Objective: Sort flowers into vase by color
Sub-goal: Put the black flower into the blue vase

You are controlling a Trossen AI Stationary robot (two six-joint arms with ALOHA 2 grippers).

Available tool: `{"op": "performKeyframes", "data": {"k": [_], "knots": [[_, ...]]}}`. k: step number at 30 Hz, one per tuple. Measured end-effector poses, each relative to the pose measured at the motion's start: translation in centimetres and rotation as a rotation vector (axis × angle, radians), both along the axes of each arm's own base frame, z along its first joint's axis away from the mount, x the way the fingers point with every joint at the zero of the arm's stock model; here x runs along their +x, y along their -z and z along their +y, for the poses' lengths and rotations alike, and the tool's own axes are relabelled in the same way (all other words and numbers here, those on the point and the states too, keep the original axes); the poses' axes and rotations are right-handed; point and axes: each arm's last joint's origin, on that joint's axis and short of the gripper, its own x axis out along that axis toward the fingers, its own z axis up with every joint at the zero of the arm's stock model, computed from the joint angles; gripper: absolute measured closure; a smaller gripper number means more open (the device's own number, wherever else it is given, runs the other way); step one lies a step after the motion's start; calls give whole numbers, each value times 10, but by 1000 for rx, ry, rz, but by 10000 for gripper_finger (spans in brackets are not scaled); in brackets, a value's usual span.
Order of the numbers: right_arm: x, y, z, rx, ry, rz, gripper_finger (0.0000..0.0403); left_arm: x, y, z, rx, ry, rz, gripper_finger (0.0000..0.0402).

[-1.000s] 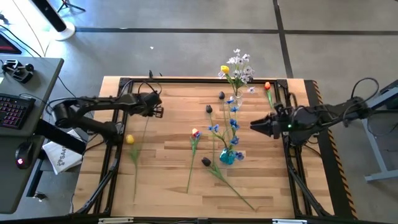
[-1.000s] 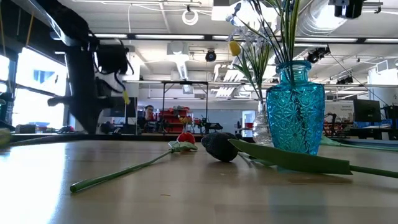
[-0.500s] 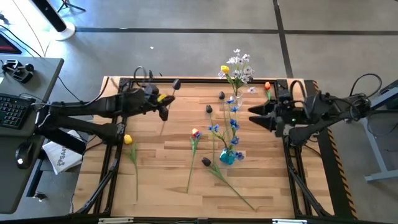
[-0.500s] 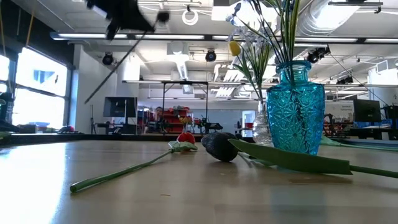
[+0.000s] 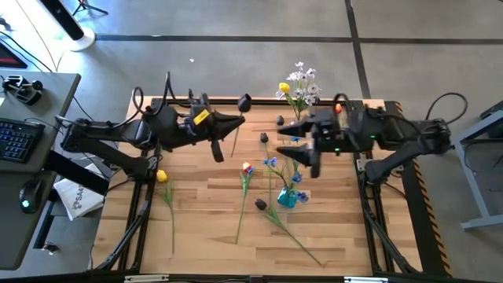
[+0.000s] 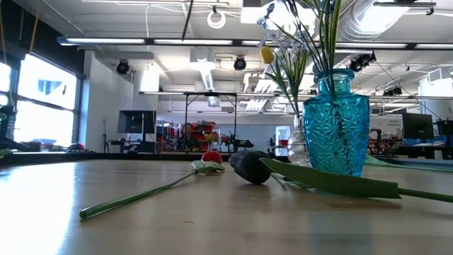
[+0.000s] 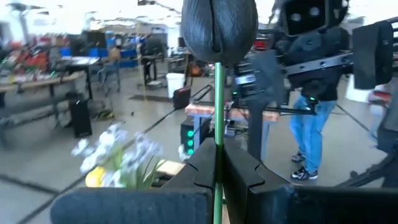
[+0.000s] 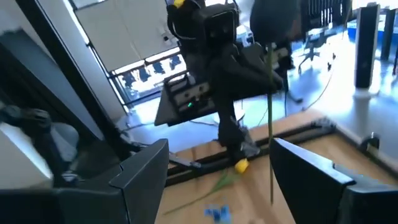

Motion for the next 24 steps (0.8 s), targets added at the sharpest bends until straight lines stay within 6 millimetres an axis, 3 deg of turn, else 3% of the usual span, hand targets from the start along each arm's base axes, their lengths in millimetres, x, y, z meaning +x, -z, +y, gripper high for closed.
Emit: {"op": "performKeyframes", "data": {"k": [5,9,18,24], "knots": [[38,-10,0,-113,31,-5,148,14,-10,-9,50,44,0,401],[55,-17,-1,-172,135,-2,178,19,-7,-13,58,64,22,401],[67,-18,-7,-192,159,8,257,18,-6,-17,59,79,31,401],[66,-19,-7,-191,158,2,341,18,-6,-17,59,79,32,399]]}}
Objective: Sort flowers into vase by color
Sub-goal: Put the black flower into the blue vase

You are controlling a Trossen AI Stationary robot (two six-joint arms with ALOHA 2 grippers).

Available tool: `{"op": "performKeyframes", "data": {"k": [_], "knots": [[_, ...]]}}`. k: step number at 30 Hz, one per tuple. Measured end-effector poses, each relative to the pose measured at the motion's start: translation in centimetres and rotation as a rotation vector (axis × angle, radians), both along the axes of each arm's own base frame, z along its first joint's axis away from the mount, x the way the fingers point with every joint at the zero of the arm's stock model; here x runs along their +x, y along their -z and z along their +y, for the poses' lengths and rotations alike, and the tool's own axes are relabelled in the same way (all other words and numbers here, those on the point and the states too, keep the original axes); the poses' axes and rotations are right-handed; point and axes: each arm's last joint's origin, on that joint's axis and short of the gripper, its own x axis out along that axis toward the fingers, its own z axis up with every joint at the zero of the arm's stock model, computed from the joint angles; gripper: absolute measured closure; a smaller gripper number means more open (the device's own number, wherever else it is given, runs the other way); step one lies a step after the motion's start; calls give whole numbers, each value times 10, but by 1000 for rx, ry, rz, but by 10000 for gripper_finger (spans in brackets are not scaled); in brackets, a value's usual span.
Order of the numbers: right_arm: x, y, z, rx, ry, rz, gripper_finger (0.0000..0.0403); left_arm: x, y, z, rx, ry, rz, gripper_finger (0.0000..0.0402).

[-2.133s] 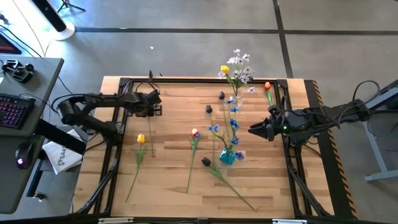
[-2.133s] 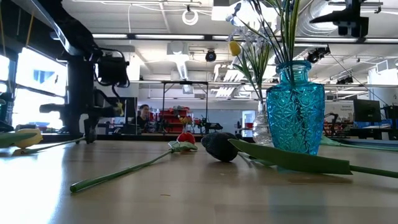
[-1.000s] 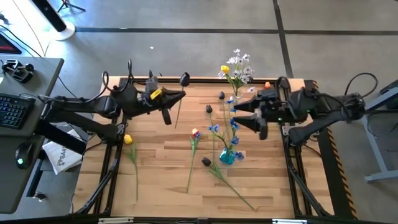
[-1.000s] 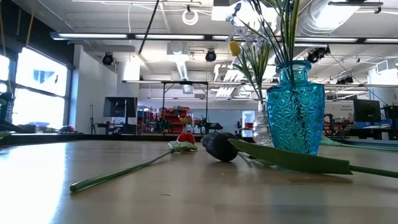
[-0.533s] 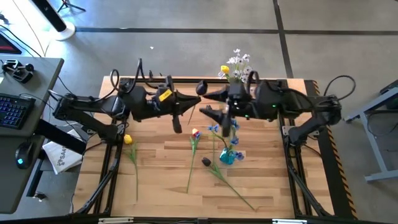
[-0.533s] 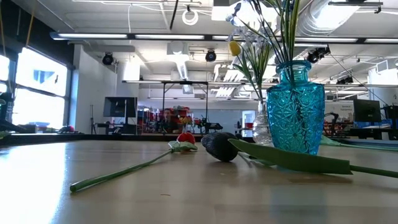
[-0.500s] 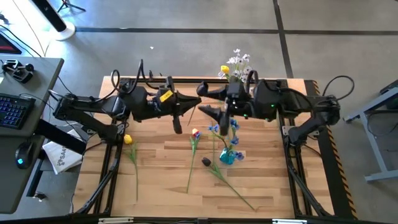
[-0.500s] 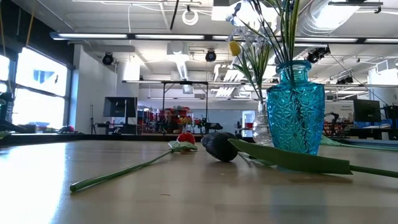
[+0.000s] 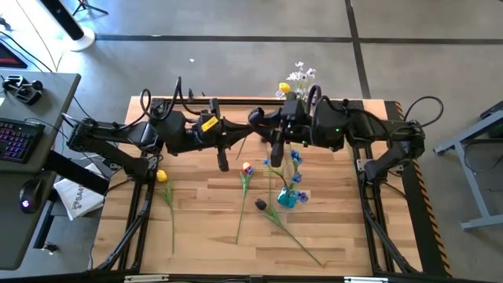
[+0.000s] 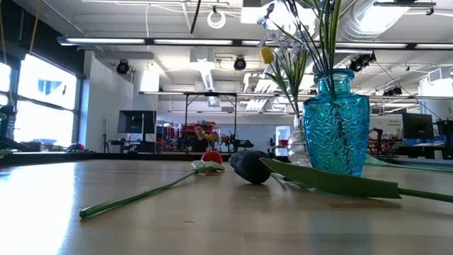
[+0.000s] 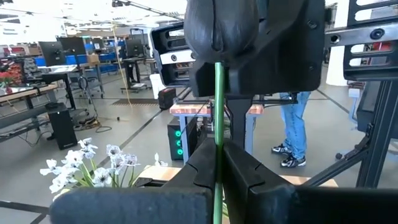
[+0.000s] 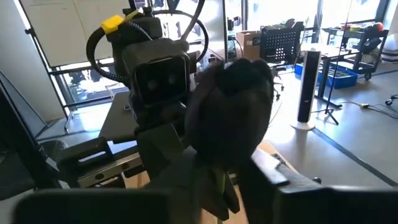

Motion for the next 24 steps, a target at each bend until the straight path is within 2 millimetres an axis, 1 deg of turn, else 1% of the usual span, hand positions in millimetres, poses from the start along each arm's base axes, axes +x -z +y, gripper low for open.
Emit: {"op": "performKeyframes", "data": {"k": [2,4,8,11,14,17,20,24], "knots": [[0,0,0,1,-14,1,376,0,0,0,0,2,-1,396],[0,0,1,-5,-27,2,394,0,0,0,0,4,0,391],[-2,-1,1,0,-35,1,389,0,4,0,6,4,42,370],[-12,-8,0,0,-43,-23,398,-1,8,0,5,2,93,345],[-30,-20,0,7,-56,-60,397,-6,11,1,-4,-16,139,315],[-54,-31,1,20,-77,-70,399,-14,13,4,9,-71,197,289],[-87,-41,3,56,-110,-79,400,-24,12,7,21,-137,232,271],[-141,-54,2,115,-125,-95,401,-35,8,10,25,-170,237,262]]}}
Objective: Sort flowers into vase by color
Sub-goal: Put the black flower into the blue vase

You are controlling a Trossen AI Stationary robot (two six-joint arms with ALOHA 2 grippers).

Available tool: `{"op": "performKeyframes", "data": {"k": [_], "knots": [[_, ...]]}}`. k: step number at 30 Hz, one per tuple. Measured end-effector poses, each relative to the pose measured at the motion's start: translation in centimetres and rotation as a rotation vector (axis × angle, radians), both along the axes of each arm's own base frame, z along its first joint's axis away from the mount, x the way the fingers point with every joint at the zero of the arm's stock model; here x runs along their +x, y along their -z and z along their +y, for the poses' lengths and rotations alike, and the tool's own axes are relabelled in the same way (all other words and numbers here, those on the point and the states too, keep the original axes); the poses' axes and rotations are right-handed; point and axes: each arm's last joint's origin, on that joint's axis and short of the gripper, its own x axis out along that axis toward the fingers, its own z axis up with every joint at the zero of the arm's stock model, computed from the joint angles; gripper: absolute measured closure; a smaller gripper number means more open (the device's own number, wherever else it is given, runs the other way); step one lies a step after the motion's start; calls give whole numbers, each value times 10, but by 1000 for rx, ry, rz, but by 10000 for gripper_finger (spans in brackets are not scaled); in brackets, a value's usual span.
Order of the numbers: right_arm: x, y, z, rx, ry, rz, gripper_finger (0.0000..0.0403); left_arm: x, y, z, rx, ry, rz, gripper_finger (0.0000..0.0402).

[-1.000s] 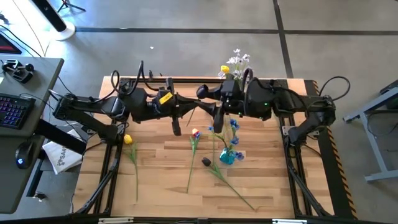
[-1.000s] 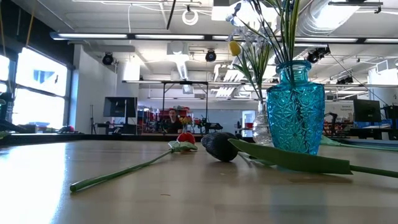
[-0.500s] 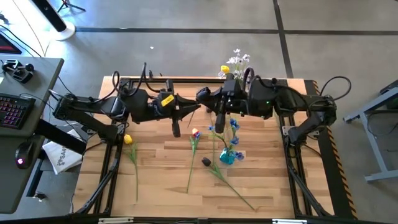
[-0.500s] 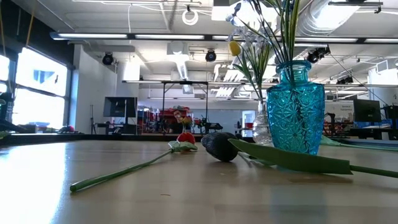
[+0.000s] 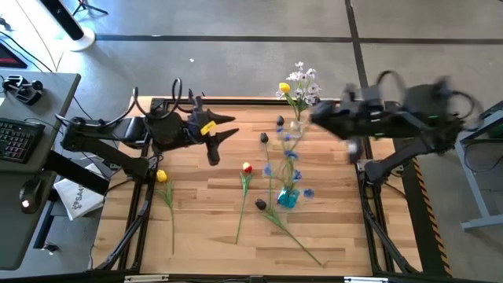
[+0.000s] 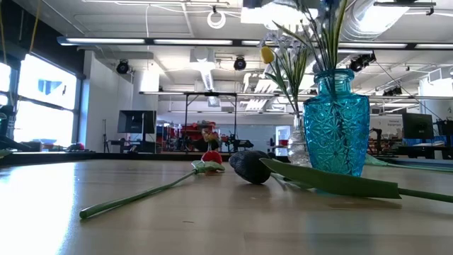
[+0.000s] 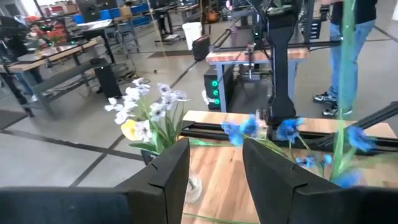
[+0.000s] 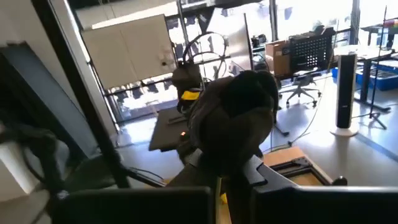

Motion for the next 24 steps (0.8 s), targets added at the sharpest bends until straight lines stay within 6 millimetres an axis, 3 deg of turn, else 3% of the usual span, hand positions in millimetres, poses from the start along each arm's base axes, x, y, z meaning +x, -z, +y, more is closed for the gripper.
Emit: {"op": "performKeyframes", "data": {"k": [6,10,12,17,24], "knots": [[-66,-2,-13,75,24,36,401,-5,-3,2,-1,-5,-12,261],[-85,7,-20,136,84,104,402,-4,-3,3,-1,-8,-8,261],[-86,11,-20,147,94,137,402,-3,-2,2,0,-10,-6,261],[-61,28,-1,112,19,213,402,-2,-1,2,0,-10,-4,261],[-26,74,26,75,26,260,402,-3,-2,3,4,-30,-5,261]]}}
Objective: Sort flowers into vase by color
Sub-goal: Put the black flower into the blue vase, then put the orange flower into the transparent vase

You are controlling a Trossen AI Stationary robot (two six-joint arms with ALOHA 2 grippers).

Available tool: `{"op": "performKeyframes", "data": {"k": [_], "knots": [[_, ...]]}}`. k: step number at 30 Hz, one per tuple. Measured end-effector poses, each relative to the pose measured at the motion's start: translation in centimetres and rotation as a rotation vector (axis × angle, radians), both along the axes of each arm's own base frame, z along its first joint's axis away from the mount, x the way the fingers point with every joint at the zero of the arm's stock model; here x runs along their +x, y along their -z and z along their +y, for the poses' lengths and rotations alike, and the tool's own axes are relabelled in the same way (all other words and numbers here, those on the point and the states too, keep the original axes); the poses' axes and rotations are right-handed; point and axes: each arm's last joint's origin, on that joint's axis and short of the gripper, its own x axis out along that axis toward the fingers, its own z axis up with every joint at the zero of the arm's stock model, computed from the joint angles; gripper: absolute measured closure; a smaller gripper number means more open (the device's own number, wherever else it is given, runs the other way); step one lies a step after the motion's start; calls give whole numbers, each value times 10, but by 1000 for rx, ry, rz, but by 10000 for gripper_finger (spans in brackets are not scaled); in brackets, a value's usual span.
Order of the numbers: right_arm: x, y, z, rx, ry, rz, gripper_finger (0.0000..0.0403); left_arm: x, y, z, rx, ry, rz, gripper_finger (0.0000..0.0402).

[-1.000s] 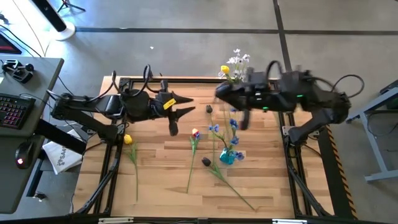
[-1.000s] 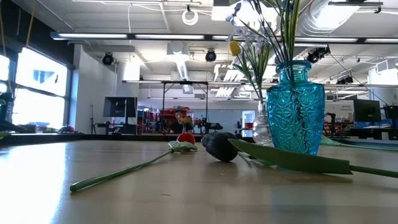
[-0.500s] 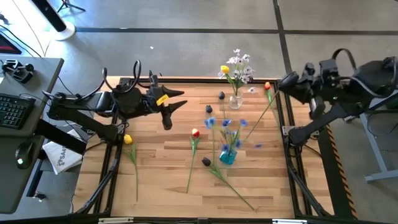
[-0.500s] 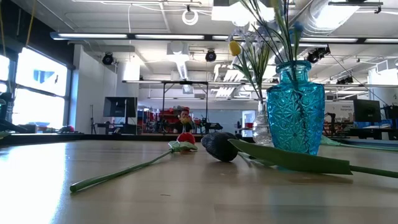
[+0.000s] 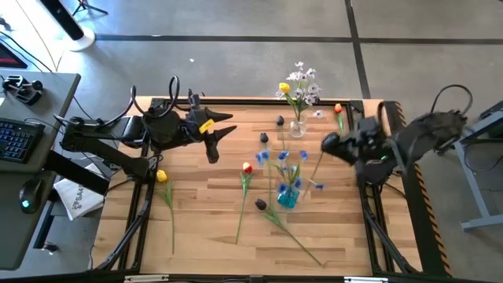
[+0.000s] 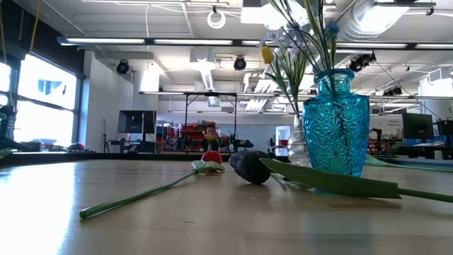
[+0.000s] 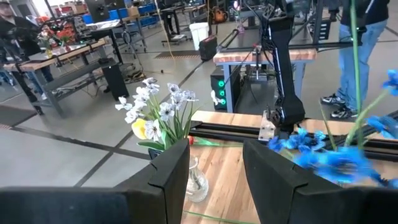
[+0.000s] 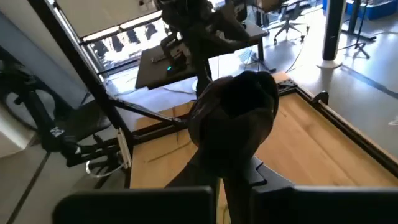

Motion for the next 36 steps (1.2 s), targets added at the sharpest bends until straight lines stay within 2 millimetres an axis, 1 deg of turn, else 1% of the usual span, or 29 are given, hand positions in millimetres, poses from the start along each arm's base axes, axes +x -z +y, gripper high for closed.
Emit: {"op": "performKeyframes", "data": {"k": [4,7,11,18,22,24,26,31,36], "knots": [[17,29,12,-50,73,-40,402,0,0,0,-1,-1,-1,261],[20,45,15,-78,134,-58,402,0,0,0,-2,-1,-1,261],[26,65,21,-116,142,-17,402,0,0,0,-2,-1,-1,261],[28,72,23,-129,100,20,402,0,0,0,-3,-1,-5,261],[27,77,23,-132,68,65,385,0,0,0,-3,-1,-5,261],[29,81,25,-148,65,93,368,0,0,0,-3,-1,-5,261],[31,84,26,-163,62,115,343,0,0,0,-3,-1,-5,261],[32,88,27,-166,32,150,259,0,0,0,-21,-5,-13,261],[29,86,27,-130,-33,155,184,0,0,0,-26,-5,-14,261]]}}
